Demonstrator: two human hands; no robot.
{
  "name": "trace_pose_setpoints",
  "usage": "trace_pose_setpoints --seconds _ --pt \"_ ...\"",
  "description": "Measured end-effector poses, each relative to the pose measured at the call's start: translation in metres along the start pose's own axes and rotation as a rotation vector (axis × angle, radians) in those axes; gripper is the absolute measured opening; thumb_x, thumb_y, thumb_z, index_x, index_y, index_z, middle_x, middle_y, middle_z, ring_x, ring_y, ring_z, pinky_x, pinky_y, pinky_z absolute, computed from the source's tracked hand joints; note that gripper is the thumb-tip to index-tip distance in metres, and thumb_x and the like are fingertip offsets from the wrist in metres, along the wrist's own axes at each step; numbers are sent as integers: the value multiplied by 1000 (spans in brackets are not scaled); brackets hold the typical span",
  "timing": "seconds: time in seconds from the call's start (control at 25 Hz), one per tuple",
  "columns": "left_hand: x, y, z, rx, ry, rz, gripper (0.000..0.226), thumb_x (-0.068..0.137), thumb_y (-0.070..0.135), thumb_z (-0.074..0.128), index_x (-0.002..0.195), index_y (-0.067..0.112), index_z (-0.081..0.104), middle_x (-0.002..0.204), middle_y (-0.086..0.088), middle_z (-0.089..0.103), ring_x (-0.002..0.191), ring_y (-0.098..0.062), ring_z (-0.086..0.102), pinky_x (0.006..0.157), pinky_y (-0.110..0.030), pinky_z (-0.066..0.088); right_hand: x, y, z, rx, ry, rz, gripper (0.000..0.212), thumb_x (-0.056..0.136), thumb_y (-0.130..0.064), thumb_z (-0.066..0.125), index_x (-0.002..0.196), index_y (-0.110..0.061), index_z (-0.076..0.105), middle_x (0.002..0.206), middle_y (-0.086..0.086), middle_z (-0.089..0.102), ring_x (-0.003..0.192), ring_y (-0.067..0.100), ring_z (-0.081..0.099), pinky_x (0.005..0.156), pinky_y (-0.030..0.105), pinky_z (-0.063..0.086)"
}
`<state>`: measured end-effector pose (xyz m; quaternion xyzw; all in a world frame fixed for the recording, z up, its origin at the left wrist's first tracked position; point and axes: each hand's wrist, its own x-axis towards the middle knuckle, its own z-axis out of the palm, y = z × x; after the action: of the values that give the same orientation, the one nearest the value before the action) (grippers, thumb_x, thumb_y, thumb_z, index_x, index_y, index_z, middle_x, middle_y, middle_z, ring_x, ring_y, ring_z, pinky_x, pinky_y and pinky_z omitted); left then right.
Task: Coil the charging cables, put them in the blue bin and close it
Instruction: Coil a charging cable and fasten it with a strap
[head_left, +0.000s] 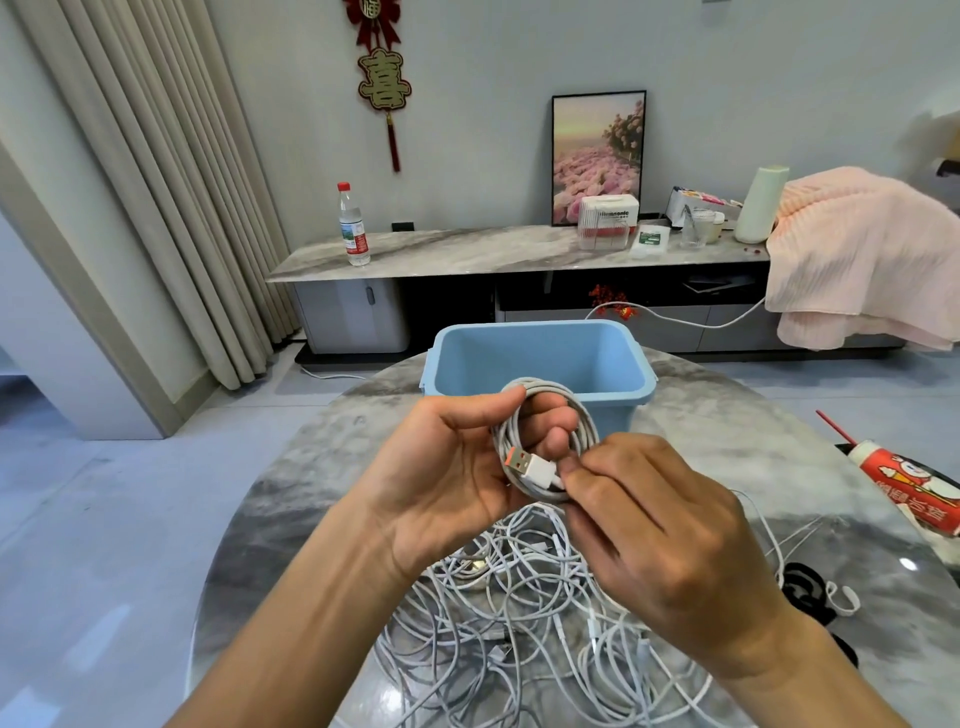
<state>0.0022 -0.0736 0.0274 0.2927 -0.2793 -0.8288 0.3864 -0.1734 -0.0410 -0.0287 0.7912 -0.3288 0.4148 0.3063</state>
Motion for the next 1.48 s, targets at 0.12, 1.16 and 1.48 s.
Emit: trace_pose_setpoints --seconds 0.12,1.16,1.48 --pt "-1 0 4 25 28 22 22 79 14 55 83 0 72 80 -11 69 68 -17 64 70 -27 54 0 0 5 14 10 -3 12 90 -2 67 82 1 74 77 10 67 70 28 62 59 38 55" --pt "15 -30 -19 1308 375 741 33 94 52 47 106 24 63 99 9 63 96 -8 60 83 -33 48 -8 30 -15 679 -355 565 18 73 -33 74 88 -29 64 83 -12 63 80 7 63 70 24 49" --pt "20 -36 -21 1043 -177 689 40 94 14 60 133 15 50 95 -10 66 84 -20 61 79 -33 50 -5 41 -16 1459 -336 1085 25 66 -16 84 86 -7 71 84 21 73 72 26 68 65 26 56"
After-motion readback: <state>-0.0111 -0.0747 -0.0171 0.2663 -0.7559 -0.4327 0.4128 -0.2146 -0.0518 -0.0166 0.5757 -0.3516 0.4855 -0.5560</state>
